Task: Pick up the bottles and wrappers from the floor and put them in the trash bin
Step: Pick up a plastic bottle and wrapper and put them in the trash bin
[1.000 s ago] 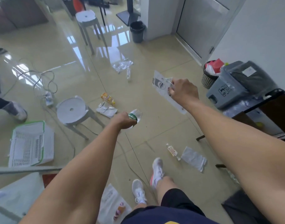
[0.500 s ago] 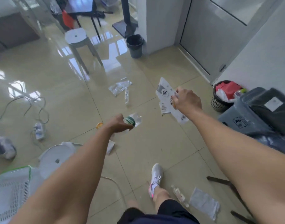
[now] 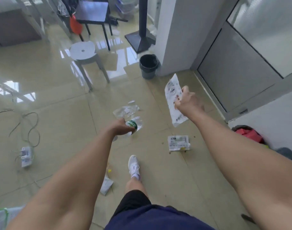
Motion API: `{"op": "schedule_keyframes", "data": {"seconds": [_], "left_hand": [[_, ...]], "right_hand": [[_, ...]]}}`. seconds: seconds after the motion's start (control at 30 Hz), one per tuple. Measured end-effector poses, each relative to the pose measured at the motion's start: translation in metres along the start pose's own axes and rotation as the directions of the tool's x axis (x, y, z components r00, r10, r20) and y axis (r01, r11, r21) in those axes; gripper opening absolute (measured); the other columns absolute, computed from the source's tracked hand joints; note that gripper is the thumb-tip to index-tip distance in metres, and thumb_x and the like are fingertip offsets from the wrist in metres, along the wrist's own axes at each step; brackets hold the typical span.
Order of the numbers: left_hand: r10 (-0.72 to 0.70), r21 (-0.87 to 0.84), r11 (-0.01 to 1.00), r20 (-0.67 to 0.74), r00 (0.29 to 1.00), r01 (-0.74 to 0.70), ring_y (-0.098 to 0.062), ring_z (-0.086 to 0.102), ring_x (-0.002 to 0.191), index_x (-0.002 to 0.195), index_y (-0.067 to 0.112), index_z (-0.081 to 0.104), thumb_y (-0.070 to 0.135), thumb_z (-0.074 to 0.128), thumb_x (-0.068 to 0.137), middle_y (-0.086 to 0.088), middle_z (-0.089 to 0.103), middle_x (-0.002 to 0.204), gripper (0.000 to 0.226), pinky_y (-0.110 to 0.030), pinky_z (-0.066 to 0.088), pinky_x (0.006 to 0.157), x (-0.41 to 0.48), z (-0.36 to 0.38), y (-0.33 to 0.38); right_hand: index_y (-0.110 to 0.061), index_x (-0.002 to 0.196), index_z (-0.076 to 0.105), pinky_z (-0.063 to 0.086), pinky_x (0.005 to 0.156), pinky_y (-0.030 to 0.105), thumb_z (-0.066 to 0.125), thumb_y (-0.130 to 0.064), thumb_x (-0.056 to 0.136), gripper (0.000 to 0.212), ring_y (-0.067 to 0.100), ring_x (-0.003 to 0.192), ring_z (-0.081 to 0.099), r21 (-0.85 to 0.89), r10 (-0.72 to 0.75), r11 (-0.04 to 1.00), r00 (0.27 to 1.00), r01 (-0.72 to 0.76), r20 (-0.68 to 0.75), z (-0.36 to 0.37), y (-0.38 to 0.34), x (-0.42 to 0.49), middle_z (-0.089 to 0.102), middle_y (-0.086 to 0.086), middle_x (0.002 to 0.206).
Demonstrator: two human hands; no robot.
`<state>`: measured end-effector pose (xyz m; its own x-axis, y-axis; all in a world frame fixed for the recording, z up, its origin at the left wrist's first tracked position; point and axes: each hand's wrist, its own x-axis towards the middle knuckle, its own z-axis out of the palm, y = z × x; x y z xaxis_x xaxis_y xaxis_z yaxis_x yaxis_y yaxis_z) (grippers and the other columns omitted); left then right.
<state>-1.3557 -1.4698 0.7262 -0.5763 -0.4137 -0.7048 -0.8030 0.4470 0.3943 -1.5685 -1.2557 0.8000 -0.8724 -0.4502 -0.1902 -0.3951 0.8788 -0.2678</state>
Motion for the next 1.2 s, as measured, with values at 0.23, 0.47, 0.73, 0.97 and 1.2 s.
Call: {"op": "schedule_keyframes", "data": {"seconds": [0.23,0.47,0.73,0.97,1.2], "left_hand": [[0.066,-0.060,0.996,0.029,0.997,-0.064,-0.010,0.059,0.077,0.104,0.022,0.057,0.042,0.076,0.071,0.005,0.063,0.088,0.042,-0.025,0.040,0.057,0.126,-0.121,0.073],[0.037,-0.049,0.998,-0.017,0.999,-0.037,-0.016,0.055,0.076,0.104,0.015,0.058,0.049,0.075,0.073,-0.003,0.061,0.092,0.049,-0.030,0.041,0.059,0.244,-0.199,0.167],[-0.099,-0.039,0.994,-0.008,0.995,0.098,-0.024,0.061,0.088,0.108,0.014,0.058,0.050,0.074,0.071,-0.007,0.065,0.101,0.054,-0.032,0.045,0.064,0.390,-0.263,0.252],[-0.149,-0.161,0.977,-0.057,0.987,0.138,-0.027,0.062,0.091,0.110,0.013,0.058,0.050,0.075,0.072,-0.008,0.066,0.100,0.056,-0.035,0.048,0.070,0.486,-0.326,0.297],[-0.242,-0.328,0.918,-0.011,0.970,0.225,-0.013,0.056,0.073,0.106,0.018,0.055,0.051,0.076,0.072,-0.001,0.062,0.091,0.052,-0.031,0.038,0.055,0.627,-0.350,0.295]], "right_hand": [[-0.020,0.113,0.048,0.060,0.070,0.049,0.052,-0.040,0.100,0.024,0.031,0.081,0.068,0.112,-0.004,0.994,0.999,-0.001,0.047,-0.031,-0.056,0.159,0.068,0.008,0.096],[-0.019,0.095,0.061,0.037,0.046,0.027,0.068,-0.031,0.092,0.014,0.007,0.064,0.057,0.230,0.015,0.973,0.999,-0.021,0.031,-0.048,-0.052,0.333,0.065,-0.001,0.087],[-0.013,0.100,0.056,0.034,0.054,0.032,0.051,-0.035,0.099,0.023,0.029,0.079,0.059,0.180,0.042,0.982,0.992,-0.064,0.122,-0.033,-0.036,0.538,0.062,0.005,0.089],[-0.014,0.105,0.051,0.044,0.065,0.037,0.054,-0.042,0.098,0.029,0.031,0.086,0.061,0.176,-0.004,0.984,0.968,-0.041,0.250,-0.040,-0.070,0.679,0.064,0.007,0.097],[-0.015,0.114,0.057,0.057,0.081,0.043,0.058,-0.042,0.095,0.033,0.031,0.094,0.064,0.137,0.004,0.988,0.918,-0.064,0.397,0.029,-0.106,0.808,0.066,0.007,0.105]]}}
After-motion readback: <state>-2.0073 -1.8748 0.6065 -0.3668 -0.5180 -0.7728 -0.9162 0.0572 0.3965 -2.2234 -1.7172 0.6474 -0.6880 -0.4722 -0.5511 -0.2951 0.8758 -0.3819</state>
